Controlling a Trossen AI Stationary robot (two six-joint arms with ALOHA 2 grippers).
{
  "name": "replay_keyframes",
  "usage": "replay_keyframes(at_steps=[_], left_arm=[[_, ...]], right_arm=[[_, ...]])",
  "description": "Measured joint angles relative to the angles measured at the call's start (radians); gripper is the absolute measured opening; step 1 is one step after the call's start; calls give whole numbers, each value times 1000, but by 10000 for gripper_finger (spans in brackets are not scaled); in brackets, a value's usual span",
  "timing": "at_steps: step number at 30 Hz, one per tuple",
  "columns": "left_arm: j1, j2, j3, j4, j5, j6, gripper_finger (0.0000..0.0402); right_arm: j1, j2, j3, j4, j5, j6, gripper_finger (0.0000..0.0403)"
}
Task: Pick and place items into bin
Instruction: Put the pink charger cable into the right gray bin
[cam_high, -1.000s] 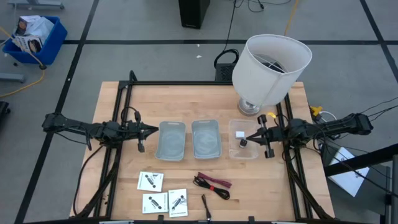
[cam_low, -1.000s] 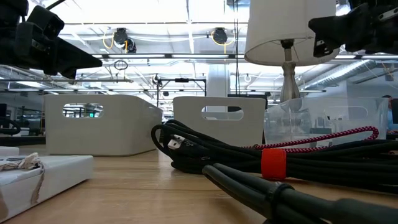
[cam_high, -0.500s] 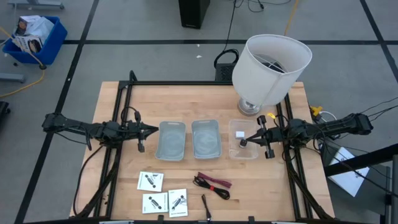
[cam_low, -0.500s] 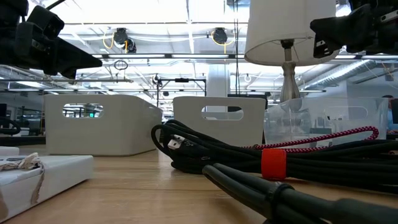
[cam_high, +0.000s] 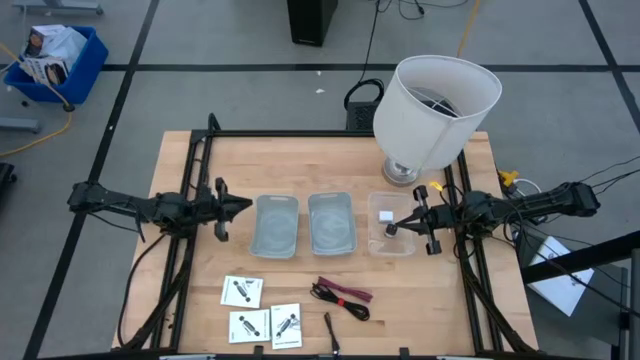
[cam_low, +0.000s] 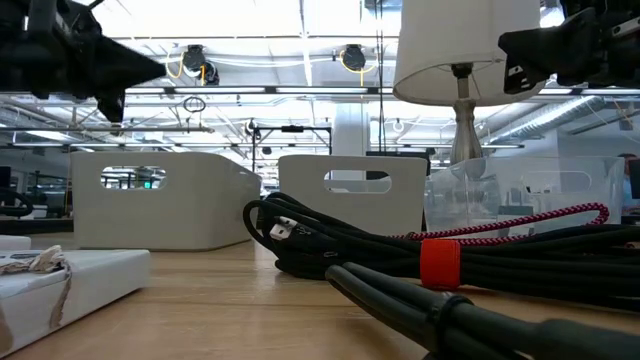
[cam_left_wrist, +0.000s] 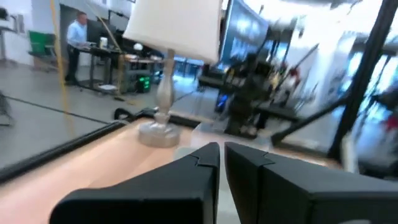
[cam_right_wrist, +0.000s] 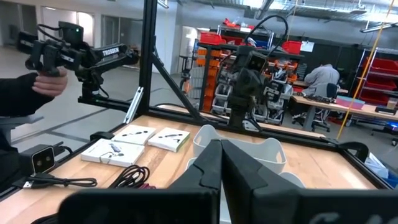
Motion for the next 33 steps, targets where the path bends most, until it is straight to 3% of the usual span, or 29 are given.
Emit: replay_keyframes(at_steps=[12, 20, 25, 33], left_arm=[[-1, 8, 0, 13, 100, -235, 33], [-78, 238, 14, 76, 68, -323, 33], [-137, 437, 152, 94, 115, -277, 33], [-236, 811, 521, -32, 112, 4, 33]], right_arm=[[0, 16, -8, 0, 0, 11, 1], [0, 15, -34, 0, 0, 25, 1], [0, 15, -34, 40, 1, 20, 1], [0, 15, -35, 54, 2, 0, 2]])
